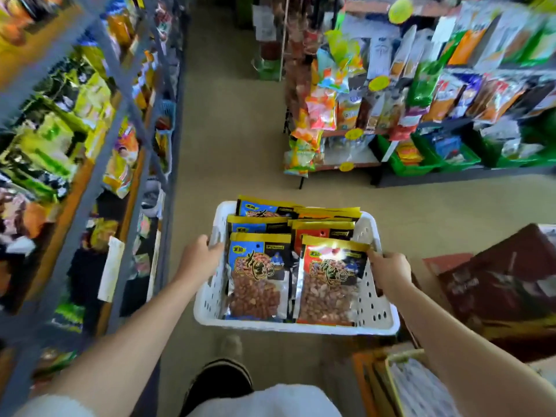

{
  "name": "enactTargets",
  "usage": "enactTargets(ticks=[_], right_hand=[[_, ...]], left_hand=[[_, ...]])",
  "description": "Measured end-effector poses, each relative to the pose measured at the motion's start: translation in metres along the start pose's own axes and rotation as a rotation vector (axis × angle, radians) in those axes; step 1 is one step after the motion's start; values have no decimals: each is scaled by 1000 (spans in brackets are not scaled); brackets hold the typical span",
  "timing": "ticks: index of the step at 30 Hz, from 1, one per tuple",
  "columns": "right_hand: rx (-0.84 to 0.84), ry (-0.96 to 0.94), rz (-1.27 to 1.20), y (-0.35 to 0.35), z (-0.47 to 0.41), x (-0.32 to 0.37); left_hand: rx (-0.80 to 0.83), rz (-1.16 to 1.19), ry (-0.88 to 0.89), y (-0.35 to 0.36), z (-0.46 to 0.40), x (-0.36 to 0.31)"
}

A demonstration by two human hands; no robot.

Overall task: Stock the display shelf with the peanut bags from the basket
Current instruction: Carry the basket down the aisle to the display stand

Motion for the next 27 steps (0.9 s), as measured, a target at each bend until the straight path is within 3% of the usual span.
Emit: enactTargets(ticks=[10,17,27], right_hand=[[-170,189,-34,19,-214,32],[-334,334,-12,-53,-326,-1],[-423,462,-113,-185,-496,-75]], left_hand=[[156,-194,123,61,-202,-245],[295,-360,241,182,-258,-421],[483,-476,394,391,-271,-660]])
Point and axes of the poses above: each hand's wrist, its own z-axis away from the middle knuckle, its own y-axis out of the palm, x = y × z, the point moved 10 cm from there along -z, towards the middle knuckle, and after that the axes turned 15 degrees about -y, right-handed, at the moved point
